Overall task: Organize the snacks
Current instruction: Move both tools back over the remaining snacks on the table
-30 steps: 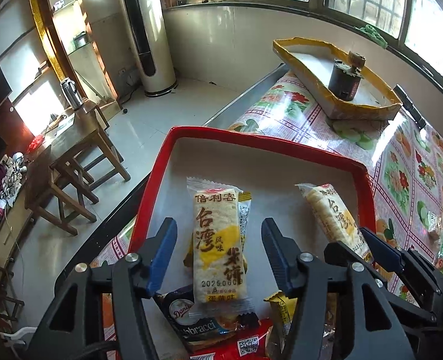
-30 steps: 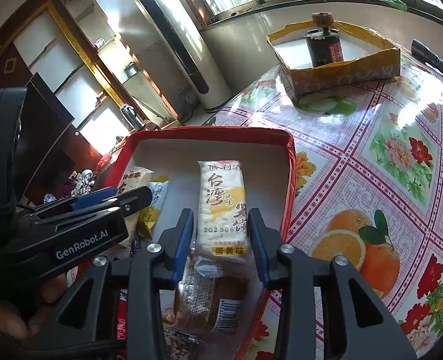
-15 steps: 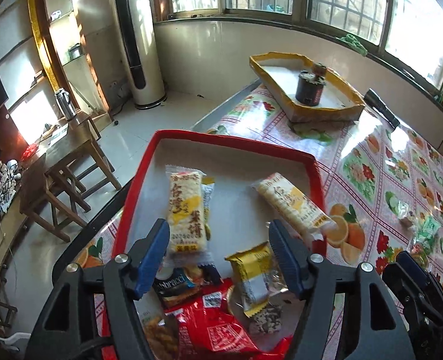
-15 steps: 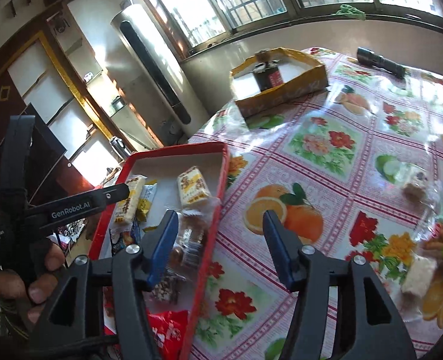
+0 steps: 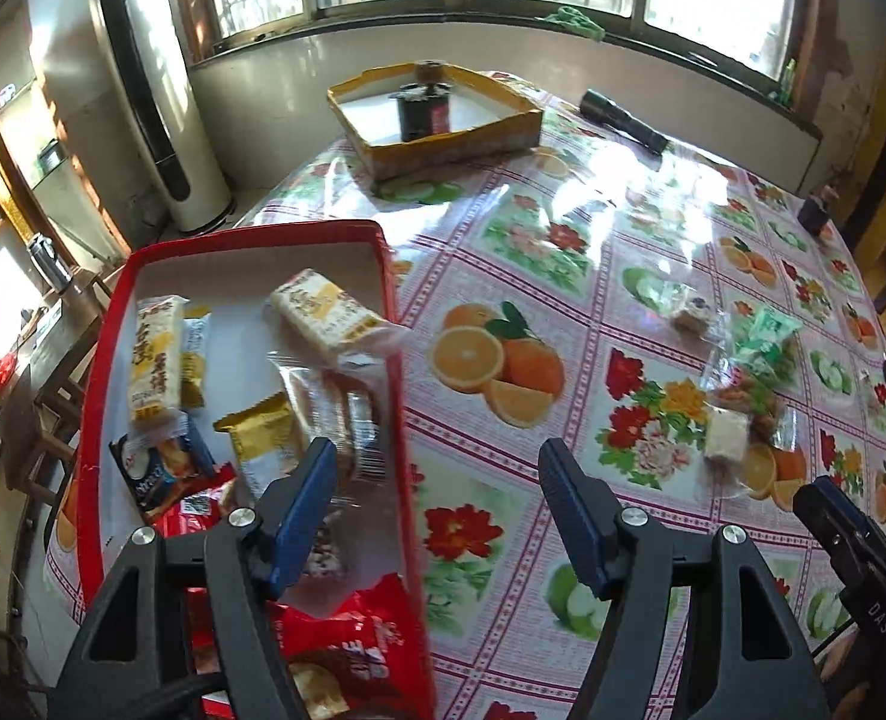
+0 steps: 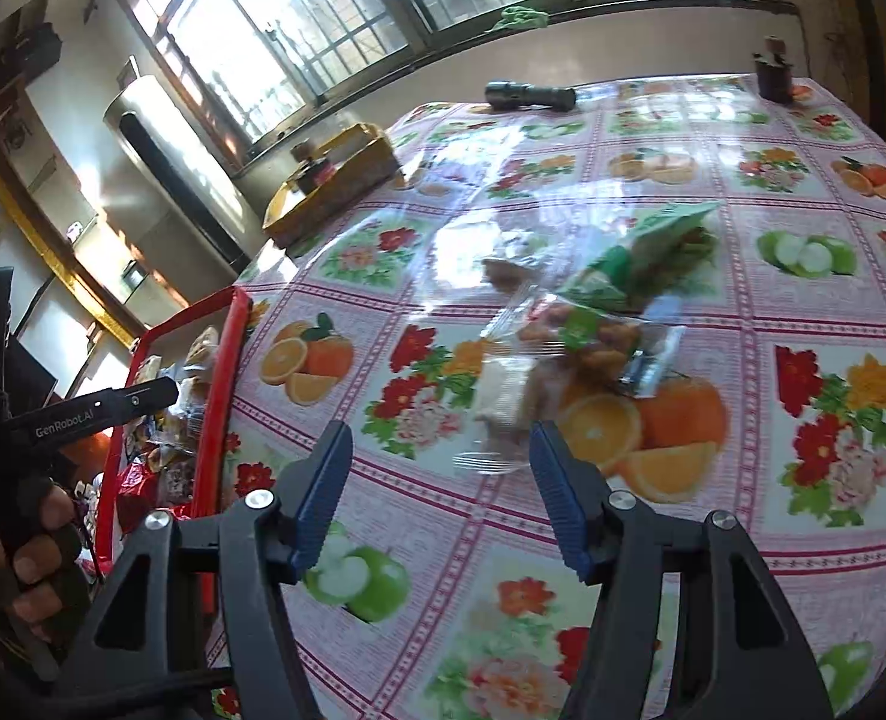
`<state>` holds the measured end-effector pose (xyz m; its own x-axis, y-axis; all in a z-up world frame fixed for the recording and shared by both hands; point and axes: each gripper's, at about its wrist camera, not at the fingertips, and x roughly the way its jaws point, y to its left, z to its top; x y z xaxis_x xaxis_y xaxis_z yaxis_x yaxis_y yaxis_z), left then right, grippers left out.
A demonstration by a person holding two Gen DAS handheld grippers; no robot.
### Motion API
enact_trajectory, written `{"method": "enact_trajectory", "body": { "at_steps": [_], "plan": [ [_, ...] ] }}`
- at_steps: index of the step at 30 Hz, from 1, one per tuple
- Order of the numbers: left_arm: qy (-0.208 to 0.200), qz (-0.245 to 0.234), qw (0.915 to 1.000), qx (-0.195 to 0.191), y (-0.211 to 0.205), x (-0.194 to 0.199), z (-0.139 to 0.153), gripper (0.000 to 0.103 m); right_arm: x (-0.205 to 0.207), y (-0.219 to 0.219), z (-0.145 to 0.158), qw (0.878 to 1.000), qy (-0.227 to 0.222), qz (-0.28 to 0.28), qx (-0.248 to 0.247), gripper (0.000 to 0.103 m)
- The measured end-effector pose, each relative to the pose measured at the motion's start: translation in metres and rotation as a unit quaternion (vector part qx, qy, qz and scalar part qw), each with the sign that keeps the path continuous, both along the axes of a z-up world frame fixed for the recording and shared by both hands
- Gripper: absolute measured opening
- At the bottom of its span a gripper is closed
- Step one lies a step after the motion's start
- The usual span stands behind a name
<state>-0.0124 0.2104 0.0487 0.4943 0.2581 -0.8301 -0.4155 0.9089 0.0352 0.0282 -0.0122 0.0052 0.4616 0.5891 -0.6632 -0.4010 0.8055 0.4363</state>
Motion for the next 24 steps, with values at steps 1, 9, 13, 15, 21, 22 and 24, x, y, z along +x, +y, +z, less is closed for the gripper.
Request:
{"method": "enact_trajectory", "body": {
  "at_steps": [1,9,13,15,21,22,24],
  "plan": [
    [0.003,-0.008,1.0000,-0.001,-0.006,0.001,-0.001,0.069,0.001,-0.008,0.000,1.000,0.000,-0.008,0.001,0.063],
    [0.028,-0.078,0.9963,-0.020,-0.054,0.016,-0.017,0.069,0.003,-0.045,-0.001,0.999,-0.010,-0.030,-0.004,0.063],
    [0.038,-0.090,0.9949,-0.025,-0.064,0.021,-0.023,0.069,0.016,-0.042,-0.002,0.998,-0.038,-0.001,-0.047,0.063],
    [0.043,-0.091,0.9945,-0.031,-0.065,0.022,-0.026,0.069,0.029,-0.039,-0.005,0.997,-0.040,0.015,-0.066,0.063],
    [0.050,-0.092,0.9933,-0.049,-0.065,0.033,-0.031,0.069,0.058,-0.015,-0.016,0.988,-0.047,0.080,-0.123,0.063],
    [0.052,-0.095,0.9927,-0.053,-0.065,0.036,-0.032,0.069,0.062,-0.009,-0.019,0.986,-0.047,0.091,-0.134,0.063],
    [0.054,-0.102,0.9916,-0.058,-0.068,0.042,-0.033,0.069,0.069,0.003,-0.024,0.980,-0.051,0.115,-0.152,0.063]
  ]
}}
